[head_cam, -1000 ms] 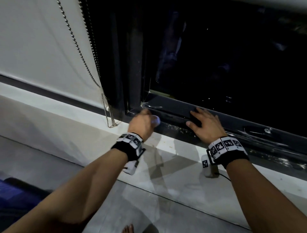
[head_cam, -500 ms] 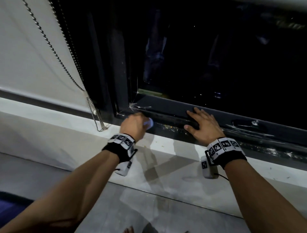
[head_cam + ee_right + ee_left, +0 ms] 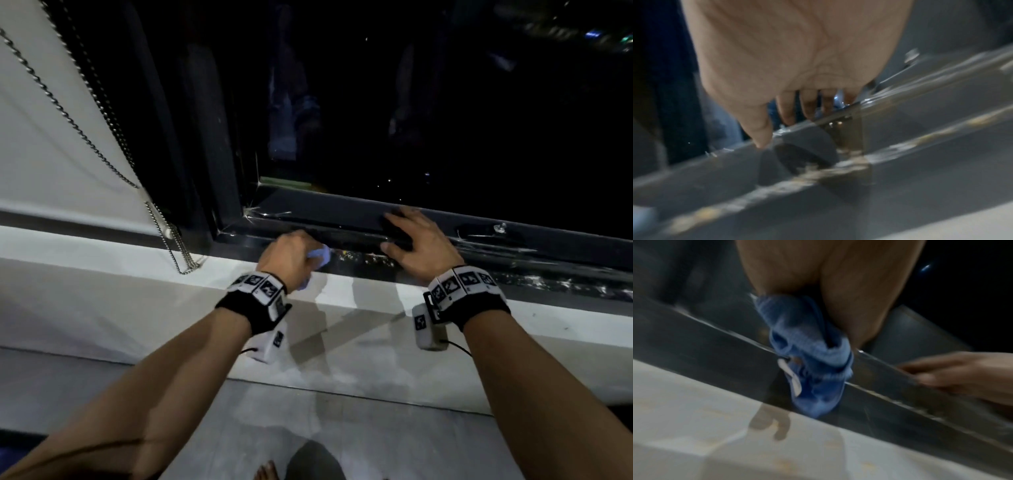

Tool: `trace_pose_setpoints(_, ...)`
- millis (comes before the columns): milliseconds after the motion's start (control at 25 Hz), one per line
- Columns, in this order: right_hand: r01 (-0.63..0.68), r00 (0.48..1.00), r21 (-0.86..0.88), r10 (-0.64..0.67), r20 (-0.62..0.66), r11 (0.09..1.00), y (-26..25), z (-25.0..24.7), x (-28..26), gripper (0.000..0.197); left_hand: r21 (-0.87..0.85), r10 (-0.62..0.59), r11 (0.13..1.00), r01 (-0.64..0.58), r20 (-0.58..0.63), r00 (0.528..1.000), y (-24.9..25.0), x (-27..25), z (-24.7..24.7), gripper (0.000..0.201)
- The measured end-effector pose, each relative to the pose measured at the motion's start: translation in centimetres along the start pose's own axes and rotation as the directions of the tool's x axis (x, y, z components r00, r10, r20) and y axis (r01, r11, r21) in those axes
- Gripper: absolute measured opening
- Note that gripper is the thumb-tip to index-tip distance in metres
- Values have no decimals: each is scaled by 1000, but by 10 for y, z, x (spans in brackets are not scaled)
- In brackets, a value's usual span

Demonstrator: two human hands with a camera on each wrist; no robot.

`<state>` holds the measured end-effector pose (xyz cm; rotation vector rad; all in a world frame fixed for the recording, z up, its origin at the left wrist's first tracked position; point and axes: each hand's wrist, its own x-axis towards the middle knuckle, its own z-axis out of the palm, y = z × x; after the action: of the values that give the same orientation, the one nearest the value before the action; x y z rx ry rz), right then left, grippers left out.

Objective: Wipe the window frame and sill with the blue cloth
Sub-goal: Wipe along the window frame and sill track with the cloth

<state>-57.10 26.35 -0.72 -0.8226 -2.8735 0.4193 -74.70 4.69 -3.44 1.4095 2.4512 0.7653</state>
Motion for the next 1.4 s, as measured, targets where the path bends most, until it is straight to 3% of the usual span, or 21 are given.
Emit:
trace_pose_setpoints(120,-61,998,-128,64,20,990,17,-4,-5,74,2,-109,994,110,-95,990,-18,-8,-12,5)
trace_pose_setpoints(240,-41,999,-157,46,29,987,20,5,-7,77,66,-205,974,215,-140,969,10,-4,0,14)
trace_pose_setpoints(320,-19,999,-174,26,39,985,22,6,-8,79,46,-189,980,193,-90,978,38,4,17,18)
trace_pose_setpoints(440,22,996,-122,-11,87,992,30,-7,-9,79,55,-141,989,137,85,986,57,15,25,13)
trace_pose_setpoints(520,51,992,-68,-42,117,996,40,-19,-10,76,106,-200,977,186,133,971,52,18,12,4)
trace_pose_setpoints(640,69,992,-86,-59,110,994,53,-22,-13,78,76,-360,928,364,-54,931,42,7,6,19)
trace_pose_setpoints(760,87,992,-85,-79,100,993,57,-15,-13,79,85,-330,935,346,-154,931,70,6,27,26)
trace_pose_setpoints(960,127,990,-127,-117,80,984,63,-10,-12,82,-17,-213,977,212,-16,977,110,9,60,12)
trace_pose_setpoints(1080,148,987,-118,-139,81,982,65,-8,-12,83,105,-345,934,341,33,938,82,12,37,15)
trace_pose_setpoints(1200,138,989,-117,-131,63,984,64,-7,-13,82,147,-398,899,413,-124,909,72,11,28,11)
trace_pose_setpoints(1280,123,992,-126,-117,55,984,62,-6,-15,82,81,-367,921,381,-145,919,97,10,46,19)
trace_pose_setpoints(1400,130,990,-117,-124,62,984,61,-9,-16,82,-58,-272,961,269,-56,961,118,4,67,23)
